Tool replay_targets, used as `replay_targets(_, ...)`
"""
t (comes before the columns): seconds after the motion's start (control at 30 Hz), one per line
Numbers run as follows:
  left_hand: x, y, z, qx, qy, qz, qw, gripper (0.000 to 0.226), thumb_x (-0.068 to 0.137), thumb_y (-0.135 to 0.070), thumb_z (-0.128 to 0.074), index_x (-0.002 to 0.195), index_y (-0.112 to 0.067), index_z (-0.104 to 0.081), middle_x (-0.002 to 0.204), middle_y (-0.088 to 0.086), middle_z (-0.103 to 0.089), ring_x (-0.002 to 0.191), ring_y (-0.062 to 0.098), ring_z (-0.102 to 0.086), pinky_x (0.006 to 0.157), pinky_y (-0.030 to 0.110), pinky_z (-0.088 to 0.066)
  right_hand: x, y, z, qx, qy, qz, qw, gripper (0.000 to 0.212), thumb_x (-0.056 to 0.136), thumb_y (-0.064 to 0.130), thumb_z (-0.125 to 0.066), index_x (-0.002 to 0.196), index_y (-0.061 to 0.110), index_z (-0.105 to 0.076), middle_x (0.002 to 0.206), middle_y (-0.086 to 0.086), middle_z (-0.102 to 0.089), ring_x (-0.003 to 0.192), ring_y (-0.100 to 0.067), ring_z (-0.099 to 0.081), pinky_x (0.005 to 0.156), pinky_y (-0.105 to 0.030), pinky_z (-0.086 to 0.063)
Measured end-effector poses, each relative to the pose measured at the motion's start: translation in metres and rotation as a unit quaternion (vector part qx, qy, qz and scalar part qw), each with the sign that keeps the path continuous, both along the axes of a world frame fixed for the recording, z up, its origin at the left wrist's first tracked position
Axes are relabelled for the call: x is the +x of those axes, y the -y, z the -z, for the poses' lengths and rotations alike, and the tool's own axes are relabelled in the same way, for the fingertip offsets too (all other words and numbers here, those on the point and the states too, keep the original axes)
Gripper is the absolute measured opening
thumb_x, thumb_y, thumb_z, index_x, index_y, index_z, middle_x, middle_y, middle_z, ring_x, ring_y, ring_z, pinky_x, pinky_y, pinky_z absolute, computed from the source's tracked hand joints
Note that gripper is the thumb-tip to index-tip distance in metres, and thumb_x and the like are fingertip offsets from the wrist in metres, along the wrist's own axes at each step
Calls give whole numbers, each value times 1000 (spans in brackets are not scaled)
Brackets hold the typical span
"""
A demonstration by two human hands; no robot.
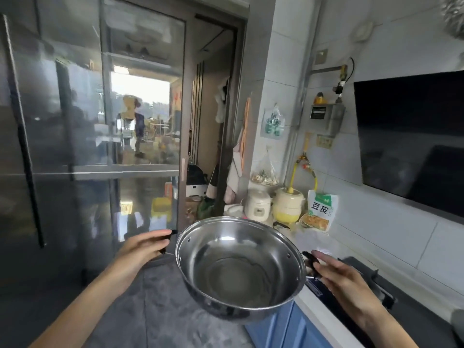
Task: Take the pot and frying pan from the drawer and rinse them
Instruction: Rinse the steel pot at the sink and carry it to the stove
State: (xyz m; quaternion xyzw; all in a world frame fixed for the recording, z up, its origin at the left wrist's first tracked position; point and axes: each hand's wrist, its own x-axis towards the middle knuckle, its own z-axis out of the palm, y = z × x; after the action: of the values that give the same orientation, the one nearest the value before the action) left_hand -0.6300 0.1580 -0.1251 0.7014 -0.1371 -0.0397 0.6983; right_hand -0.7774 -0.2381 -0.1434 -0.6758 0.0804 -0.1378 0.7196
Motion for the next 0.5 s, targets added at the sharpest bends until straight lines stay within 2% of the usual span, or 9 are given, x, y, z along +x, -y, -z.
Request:
replay_targets(0.03, 25, 15, 3, 2, -4, 5, 1000, 24, 82, -7, -67, 102, -20, -74, 110, 7, -71, 110, 20, -62, 99, 32, -47, 17, 9, 2, 2, -2, 11, 1000, 41, 79, 6, -63, 120, 9, -60, 105, -16, -72, 100, -17, -67, 77, -21, -48)
replay_targets(0.1, 71, 47, 12, 8, -12, 16, 1000, 25, 83, -4, -65, 103, -16, -73, 111, 10, -70, 107, 19, -63, 84, 18, -54, 51, 33, 10, 3, 0, 36, 999, 48, 72, 11, -67, 119, 7, -61, 106, -16, -72, 96, -17, -69, 72, -20, -50)
replay_targets(0.17, 118, 83, 22, 22, -14, 21, 999, 26, 84, -1, -63, 106, -11, -70, 111, 12, -68, 98, 15, -63, 68, 7, -52, 86, 61, 22, -8, 2, 46, 999, 54, 64, 17, -72, 116, 7, -63, 106, -14, -72, 86, -17, -69, 64, -15, -52)
replay_targets(0.2, 143, 104, 27, 31, -10, 27, 999, 26, 84, 0, -63, 108, -10, -69, 111, 12, -67, 96, 12, -62, 66, 6, -51, 105, 79, 30, -12, 5, 53, 999, 57, 60, 21, -77, 114, 6, -65, 106, -14, -72, 82, -17, -68, 61, -15, -52)
replay_targets(0.27, 195, 148, 34, 60, 9, 50, 997, 28, 84, -2, -64, 110, -11, -69, 113, 8, -65, 98, 8, -60, 73, 11, -52, 145, 115, 43, -16, 13, 74, 997, 74, 44, 35, -90, 108, 4, -69, 104, -15, -72, 77, -15, -67, 63, -18, -54)
replay_targets(0.37, 270, 218, 41, 103, 24, 77, 991, 31, 84, -2, -65, 113, -12, -68, 121, 9, -62, 107, 15, -59, 89, 26, -47, 203, 174, 59, -4, 21, 118, 993, 91, 30, 50, -92, 107, 6, -70, 104, -16, -72, 78, -12, -66, 74, -19, -54)
replay_targets(0.43, 319, 263, 45, 149, 35, 89, 984, 31, 83, -4, -67, 111, -18, -68, 121, 10, -62, 100, 15, -62, 88, 26, -51, 235, 209, 67, -3, 16, 144, 989, 93, 30, 52, -91, 108, 7, -68, 103, -15, -72, 77, -12, -65, 73, -19, -54)
replay_targets(0.5, 361, 308, 51, 193, 39, 110, 974, 36, 84, -3, -67, 116, -18, -65, 119, 10, -60, 83, 8, -65, 79, 20, -55, 262, 241, 76, 4, 3, 171, 985, 86, 40, 47, -89, 112, 6, -66, 105, -18, -70, 77, -14, -64, 72, -19, -54)
